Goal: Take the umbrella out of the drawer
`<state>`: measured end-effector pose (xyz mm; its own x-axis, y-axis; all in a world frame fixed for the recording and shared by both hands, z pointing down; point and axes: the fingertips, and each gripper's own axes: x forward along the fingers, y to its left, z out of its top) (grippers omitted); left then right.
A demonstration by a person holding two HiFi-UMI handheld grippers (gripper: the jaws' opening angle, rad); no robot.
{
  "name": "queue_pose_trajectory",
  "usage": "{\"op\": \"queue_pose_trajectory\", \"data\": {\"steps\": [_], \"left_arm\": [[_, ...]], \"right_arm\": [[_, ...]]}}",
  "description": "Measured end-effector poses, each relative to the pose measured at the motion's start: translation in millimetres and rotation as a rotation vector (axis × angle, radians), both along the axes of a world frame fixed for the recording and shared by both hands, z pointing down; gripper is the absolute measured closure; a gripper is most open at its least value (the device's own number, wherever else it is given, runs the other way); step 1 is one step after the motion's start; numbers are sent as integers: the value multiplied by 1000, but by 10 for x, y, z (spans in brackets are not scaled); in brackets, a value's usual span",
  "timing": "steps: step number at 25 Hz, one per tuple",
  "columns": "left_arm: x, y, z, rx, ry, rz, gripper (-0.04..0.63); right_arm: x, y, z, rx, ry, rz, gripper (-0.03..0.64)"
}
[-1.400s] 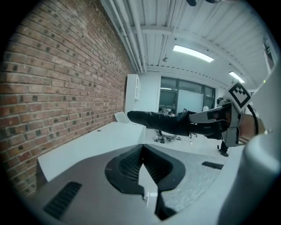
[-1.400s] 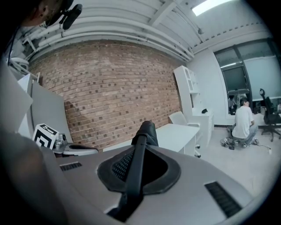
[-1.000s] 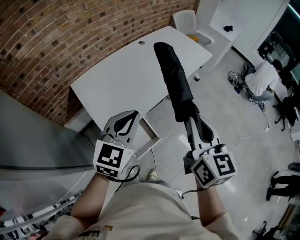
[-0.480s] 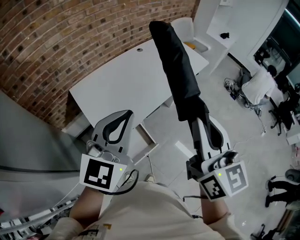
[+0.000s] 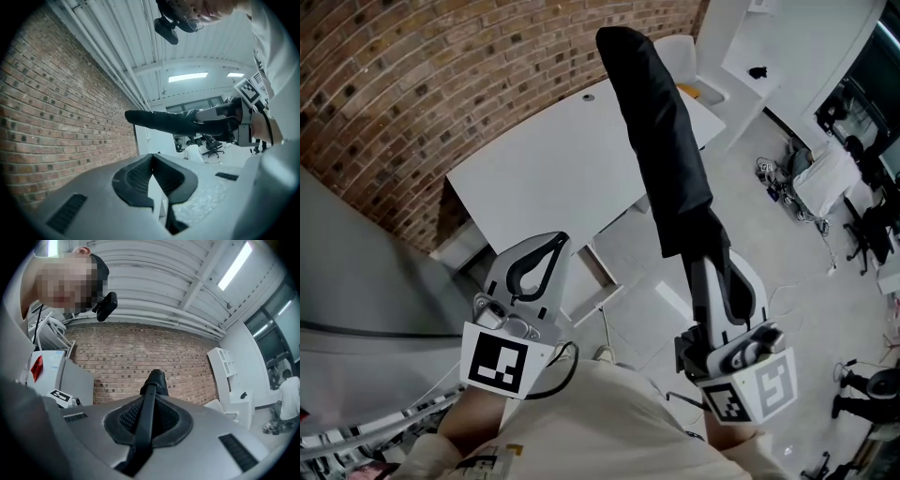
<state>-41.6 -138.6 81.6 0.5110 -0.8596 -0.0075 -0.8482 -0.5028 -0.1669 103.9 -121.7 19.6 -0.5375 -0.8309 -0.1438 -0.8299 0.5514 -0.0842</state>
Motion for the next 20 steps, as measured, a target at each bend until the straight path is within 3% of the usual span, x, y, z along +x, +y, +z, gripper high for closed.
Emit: {"op": "queue_pose_trajectory", "data": {"steps": [13, 20], "left_arm": [[58, 148, 178, -49, -17, 38, 588], [33, 165, 203, -49, -23, 37, 588]], "right_arm": [[-81, 17, 433, -106, 30, 17, 597], [-126, 36, 485, -117, 27, 5, 597]]}}
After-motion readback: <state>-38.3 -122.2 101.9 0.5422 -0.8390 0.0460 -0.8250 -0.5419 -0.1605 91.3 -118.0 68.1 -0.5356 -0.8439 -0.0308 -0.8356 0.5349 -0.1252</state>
